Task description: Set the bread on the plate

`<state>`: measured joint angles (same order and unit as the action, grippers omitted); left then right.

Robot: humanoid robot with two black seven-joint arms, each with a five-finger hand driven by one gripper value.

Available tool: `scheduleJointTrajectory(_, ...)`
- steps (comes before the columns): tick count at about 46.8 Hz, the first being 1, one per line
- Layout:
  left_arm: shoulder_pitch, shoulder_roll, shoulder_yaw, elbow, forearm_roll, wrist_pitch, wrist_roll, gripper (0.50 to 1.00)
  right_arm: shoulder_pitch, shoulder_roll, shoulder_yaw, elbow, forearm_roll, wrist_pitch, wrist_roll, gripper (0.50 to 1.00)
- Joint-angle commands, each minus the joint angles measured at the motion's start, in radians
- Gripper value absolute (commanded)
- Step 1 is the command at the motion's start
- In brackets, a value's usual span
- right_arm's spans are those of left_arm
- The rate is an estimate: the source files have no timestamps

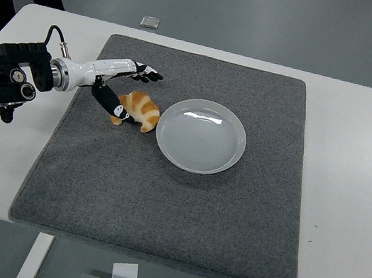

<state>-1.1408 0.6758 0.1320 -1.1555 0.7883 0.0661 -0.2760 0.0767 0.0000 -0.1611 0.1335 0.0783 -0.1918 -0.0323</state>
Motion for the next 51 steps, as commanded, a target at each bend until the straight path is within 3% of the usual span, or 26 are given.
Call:
scheduleJointTrajectory(1, 0.006, -0.001, 0.0, 0.0, 0.0, 0.009, -0.008, 0.979, 0.0, 0.0, 0.0, 0.0, 0.0, 0.0, 0.0, 0.952)
scheduleJointTrajectory(16, 0.036, -0.004, 0.0, 0.026, 0.015, 0.026, -0.071, 0.971, 0.0, 0.0, 0.0, 0.0, 0.0, -0.001, 0.0, 0.952)
scheduleJointTrajectory(22, 0.059, -0.058, 0.003, 0.08, 0.025, 0.058, -0.083, 0.971, 0.0, 0.0, 0.0, 0.0, 0.0, -0.003, 0.0, 0.952)
scheduleJointTrajectory(32, 0.07, -0.065, 0.0, 0.106, 0.026, 0.067, -0.123, 0.958, 0.0, 0.0, 0.0, 0.0, 0.0, -0.003, 0.0, 0.952)
scheduleJointTrajectory(51, 0.078, -0.067, -0.003, 0.108, 0.023, 0.067, -0.124, 0.932, 0.0, 0.0, 0.0, 0.0, 0.0, -0.003, 0.0, 0.952)
